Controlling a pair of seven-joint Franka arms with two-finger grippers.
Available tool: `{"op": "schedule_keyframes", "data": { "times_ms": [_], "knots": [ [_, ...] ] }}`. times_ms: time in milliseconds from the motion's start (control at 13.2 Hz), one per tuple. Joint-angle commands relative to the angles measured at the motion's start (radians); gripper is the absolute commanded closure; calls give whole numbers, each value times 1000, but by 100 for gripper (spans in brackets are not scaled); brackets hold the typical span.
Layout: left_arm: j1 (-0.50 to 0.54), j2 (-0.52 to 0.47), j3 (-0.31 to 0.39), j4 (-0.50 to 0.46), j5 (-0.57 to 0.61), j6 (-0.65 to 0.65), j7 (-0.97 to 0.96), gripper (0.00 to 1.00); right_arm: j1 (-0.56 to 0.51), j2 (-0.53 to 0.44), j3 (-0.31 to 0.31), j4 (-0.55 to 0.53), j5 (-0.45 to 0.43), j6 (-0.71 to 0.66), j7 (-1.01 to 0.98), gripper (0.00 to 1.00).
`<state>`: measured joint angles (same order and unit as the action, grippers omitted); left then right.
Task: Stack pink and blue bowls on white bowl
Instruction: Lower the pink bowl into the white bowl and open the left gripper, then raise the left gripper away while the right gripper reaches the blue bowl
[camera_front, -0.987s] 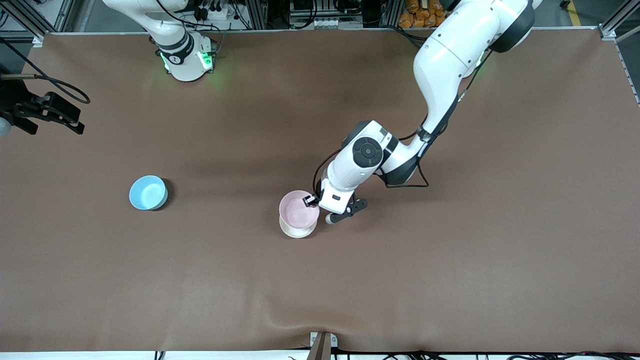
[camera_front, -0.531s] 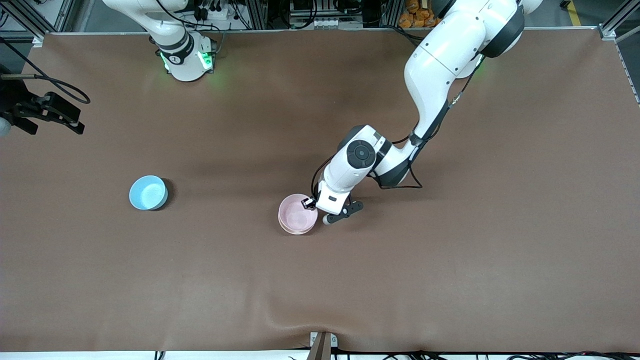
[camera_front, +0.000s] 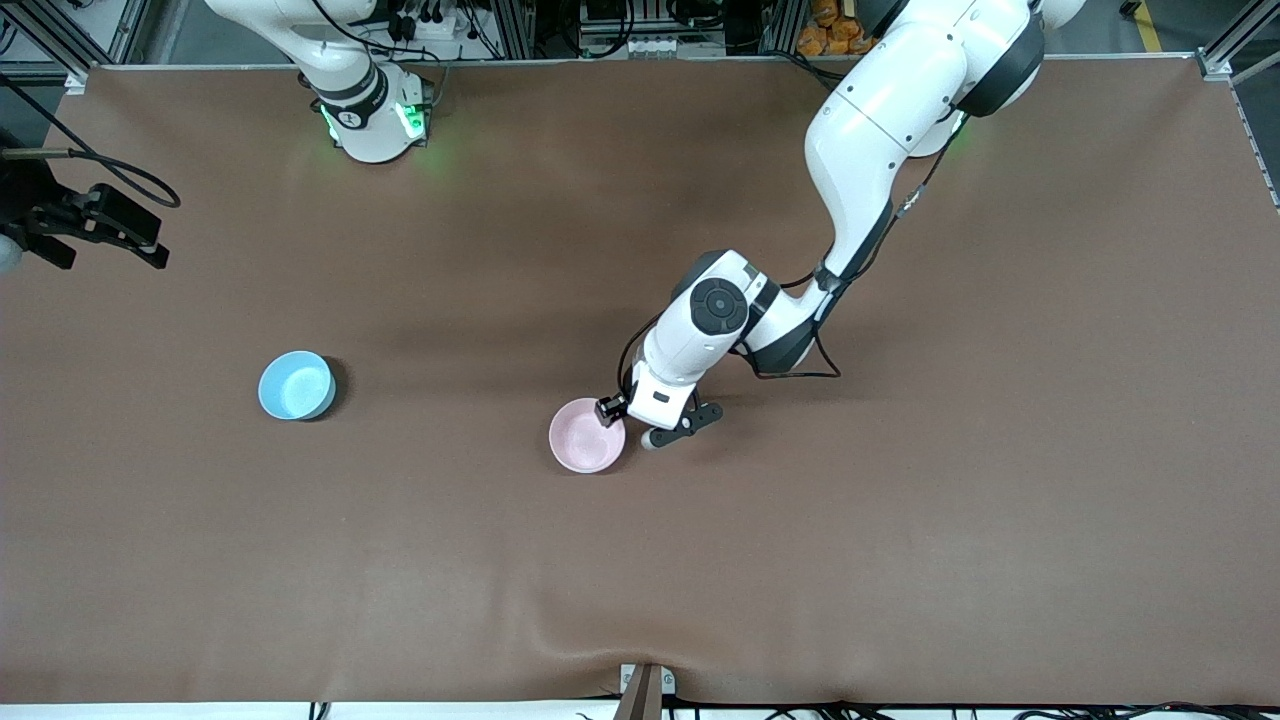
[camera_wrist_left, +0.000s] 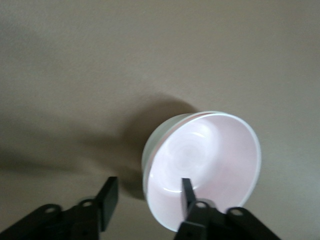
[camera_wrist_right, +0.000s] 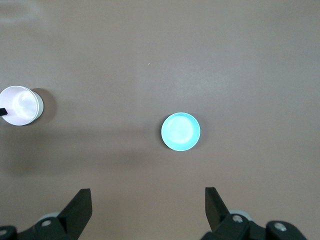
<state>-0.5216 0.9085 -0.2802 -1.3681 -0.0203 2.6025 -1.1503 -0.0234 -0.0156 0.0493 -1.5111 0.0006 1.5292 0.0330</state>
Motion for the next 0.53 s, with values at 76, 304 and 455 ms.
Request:
{"op": "schedule_keyframes", "data": {
  "times_ms": [76,304,455],
  "knots": [
    [8,-113,16,7,14,-172,-45,0,-23,35,7,17,12,-1,-7,0],
    [96,-296,27,-11,22,-436,-39,0,-27,101,-31,22,4,3,-8,0],
    [170,-409,27,-13,34,-626,-11,0,-33,146,-46,20,-7,20,-10,0]
  ]
}}
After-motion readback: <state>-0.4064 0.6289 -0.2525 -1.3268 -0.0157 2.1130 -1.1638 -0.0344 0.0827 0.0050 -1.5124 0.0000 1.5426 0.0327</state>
